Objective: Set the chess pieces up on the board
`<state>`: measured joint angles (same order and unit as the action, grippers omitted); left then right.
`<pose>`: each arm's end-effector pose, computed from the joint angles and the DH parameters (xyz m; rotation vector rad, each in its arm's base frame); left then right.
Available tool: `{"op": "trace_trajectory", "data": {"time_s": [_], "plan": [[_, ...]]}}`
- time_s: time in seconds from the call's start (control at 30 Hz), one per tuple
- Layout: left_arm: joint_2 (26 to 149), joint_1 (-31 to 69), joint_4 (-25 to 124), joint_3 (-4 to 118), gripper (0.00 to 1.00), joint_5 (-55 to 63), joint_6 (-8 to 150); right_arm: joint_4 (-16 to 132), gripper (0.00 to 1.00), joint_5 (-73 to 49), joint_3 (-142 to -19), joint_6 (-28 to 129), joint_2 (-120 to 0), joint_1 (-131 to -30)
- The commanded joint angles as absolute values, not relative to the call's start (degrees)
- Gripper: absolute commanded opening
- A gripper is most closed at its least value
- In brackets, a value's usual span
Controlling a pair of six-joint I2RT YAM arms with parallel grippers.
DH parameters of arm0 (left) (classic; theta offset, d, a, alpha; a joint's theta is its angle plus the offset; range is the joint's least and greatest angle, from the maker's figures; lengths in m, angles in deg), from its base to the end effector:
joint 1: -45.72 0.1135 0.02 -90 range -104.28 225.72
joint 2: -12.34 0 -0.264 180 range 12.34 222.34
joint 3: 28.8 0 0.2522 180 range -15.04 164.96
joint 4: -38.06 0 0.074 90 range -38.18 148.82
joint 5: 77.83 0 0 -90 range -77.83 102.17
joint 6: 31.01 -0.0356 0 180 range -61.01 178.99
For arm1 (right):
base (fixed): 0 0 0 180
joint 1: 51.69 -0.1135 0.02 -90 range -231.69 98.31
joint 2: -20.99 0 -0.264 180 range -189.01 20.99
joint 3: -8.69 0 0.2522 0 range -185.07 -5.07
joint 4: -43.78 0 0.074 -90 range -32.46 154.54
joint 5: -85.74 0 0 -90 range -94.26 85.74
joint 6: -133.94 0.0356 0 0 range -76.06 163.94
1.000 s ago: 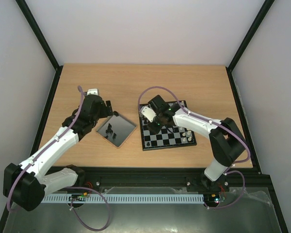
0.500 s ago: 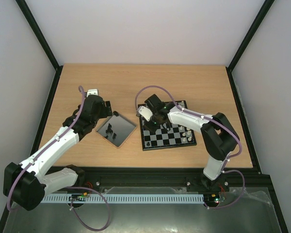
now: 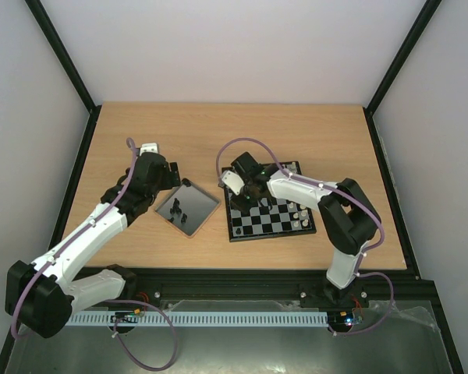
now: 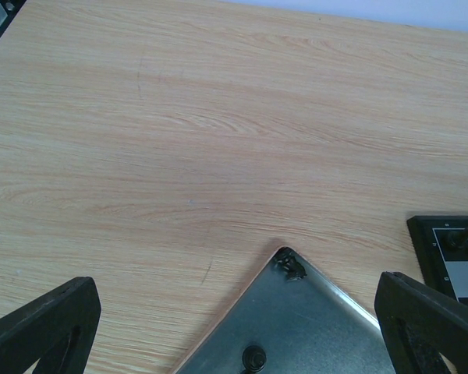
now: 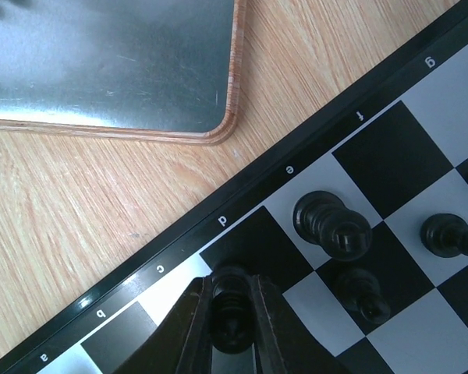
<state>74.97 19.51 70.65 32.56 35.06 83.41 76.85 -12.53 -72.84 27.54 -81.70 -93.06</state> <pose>0.2209 -0.0933 0.2829 -0.1938 2.1023 -0.0945 0.2796 0.2530 0.1914 -1.2786 2.1950 0.3564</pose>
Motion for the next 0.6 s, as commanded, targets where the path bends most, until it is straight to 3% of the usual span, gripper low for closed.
{"op": "trace_trajectory", "data": {"time_s": [0.0,0.57], "plan": [[75.3,19.8,71.1,32.2,0.99,35.0,82.7,77.1,0.16,-11.4,-74.2,28.1,-83.2,-93.5],[76.0,19.8,70.8,32.2,0.99,34.4,81.8,79.5,0.39,-12.8,-75.6,29.9,-81.0,-93.5]]}}
